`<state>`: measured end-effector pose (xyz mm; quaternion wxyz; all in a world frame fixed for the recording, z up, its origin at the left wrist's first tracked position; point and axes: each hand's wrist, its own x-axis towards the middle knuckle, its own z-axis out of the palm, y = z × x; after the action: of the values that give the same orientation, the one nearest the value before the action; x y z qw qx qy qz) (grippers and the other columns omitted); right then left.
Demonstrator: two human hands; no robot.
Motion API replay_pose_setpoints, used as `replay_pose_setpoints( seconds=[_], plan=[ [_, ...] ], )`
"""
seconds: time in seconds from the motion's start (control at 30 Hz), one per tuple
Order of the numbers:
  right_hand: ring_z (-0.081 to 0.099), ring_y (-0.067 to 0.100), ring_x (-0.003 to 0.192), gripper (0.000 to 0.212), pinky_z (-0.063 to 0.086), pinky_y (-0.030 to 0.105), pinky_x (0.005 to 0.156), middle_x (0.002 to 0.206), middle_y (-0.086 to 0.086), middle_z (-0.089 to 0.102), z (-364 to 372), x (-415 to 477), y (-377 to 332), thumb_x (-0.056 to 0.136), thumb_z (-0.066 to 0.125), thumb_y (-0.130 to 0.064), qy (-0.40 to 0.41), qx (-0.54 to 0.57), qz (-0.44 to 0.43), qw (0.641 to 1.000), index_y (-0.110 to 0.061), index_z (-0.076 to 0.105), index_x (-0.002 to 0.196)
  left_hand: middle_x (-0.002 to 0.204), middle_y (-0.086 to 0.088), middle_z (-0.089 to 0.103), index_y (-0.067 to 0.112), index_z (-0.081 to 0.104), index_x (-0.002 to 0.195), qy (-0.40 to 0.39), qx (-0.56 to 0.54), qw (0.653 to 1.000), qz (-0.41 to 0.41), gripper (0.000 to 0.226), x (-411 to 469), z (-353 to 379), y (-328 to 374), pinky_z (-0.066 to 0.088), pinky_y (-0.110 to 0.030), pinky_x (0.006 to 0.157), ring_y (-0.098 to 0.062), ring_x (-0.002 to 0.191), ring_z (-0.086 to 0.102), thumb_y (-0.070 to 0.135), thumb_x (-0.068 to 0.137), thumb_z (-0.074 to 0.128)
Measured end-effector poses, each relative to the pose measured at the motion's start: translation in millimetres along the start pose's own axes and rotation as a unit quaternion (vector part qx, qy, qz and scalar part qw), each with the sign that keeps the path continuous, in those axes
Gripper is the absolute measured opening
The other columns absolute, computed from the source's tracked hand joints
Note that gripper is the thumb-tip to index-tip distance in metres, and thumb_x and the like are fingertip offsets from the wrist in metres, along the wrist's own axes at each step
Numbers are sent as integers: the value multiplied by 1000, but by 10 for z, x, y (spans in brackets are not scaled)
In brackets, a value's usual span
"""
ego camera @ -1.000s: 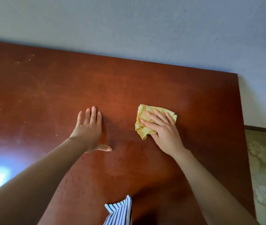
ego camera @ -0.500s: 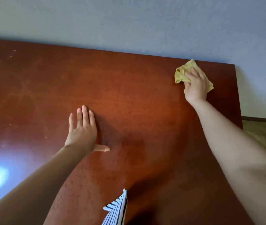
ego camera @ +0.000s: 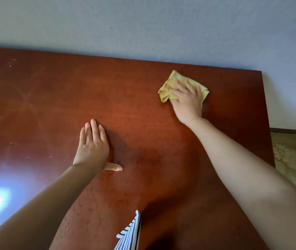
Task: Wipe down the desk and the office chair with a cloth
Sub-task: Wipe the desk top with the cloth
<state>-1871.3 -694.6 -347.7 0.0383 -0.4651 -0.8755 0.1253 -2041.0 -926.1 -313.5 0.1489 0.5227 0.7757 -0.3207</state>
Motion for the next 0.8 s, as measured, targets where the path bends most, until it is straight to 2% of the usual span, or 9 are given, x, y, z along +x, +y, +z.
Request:
replay_pose_setpoints(
  seconds=[0.1,0.23,0.37,0.43,0.5,0.57,0.63,0.73,0.8],
  plan=[
    [23,23,142,38,7,48,116,149,-7,37,67,-414,-166,95,47,-37,-10,2,-61,998,-39,48,133,150,-37,-11,-13,-13,142,-4,0,1000,-3,142,-19,-16,-10,4,-49,117,-45,143,1,92,57,32],
    [39,28,134,35,18,54,112,137,-3,53,81,-1035,-396,87,58,-27,-1,75,-116,990,-30,63,121,152,-35,-10,-11,-12,143,-11,-1,1000,-4,140,-50,-50,-15,5,-49,117,-43,144,1,91,59,33],
    [49,27,126,34,28,55,108,132,-4,57,101,-1562,-500,86,51,-33,-1,76,-182,980,-31,66,116,153,-33,-9,-10,-12,144,-8,5,1000,-5,139,-85,-70,-4,6,-49,117,-41,144,1,91,59,33],
    [48,27,126,37,29,56,107,134,-3,56,124,-1714,-470,84,56,-35,-4,37,-224,974,-31,64,120,153,-32,-8,-9,-11,144,-7,3,1000,-5,139,-103,-71,-2,5,-49,117,-40,145,1,91,60,34],
    [45,26,128,45,24,60,108,135,-4,53,106,-1711,-414,79,66,-35,-5,-5,-229,973,-30,61,123,153,-31,-9,-9,-12,144,-6,4,1000,-5,138,-109,-72,-4,5,-50,117,-40,145,1,91,60,33],
    [36,29,134,48,17,65,108,140,-1,47,48,-1609,-364,78,66,-40,-9,-30,-215,976,-33,57,124,153,-32,-9,-9,-12,144,-4,4,1000,-4,138,-109,-69,-7,5,-50,117,-40,145,1,91,61,32],
    [31,34,135,46,19,66,107,144,4,42,10,-1487,-307,80,64,-42,-28,-20,-233,972,-33,58,125,153,-32,-9,-9,-13,144,2,3,1000,-3,139,-106,-64,-3,5,-50,116,-41,145,1,92,60,32],
    [49,31,120,46,41,52,91,133,7,54,19,-1400,-237,74,75,-31,-25,3,-295,955,-30,65,119,153,-32,-9,-10,-13,143,5,2,1000,0,139,-115,-45,8,4,-50,116,-41,144,0,92,59,31],
    [55,29,109,47,44,43,83,126,6,59,33,-1343,-209,70,80,-25,-5,15,-322,947,-29,68,115,153,-32,-10,-10,-14,143,9,0,1000,1,140,-119,-28,15,4,-51,117,-41,144,-1,93,59,30]
  ],
)
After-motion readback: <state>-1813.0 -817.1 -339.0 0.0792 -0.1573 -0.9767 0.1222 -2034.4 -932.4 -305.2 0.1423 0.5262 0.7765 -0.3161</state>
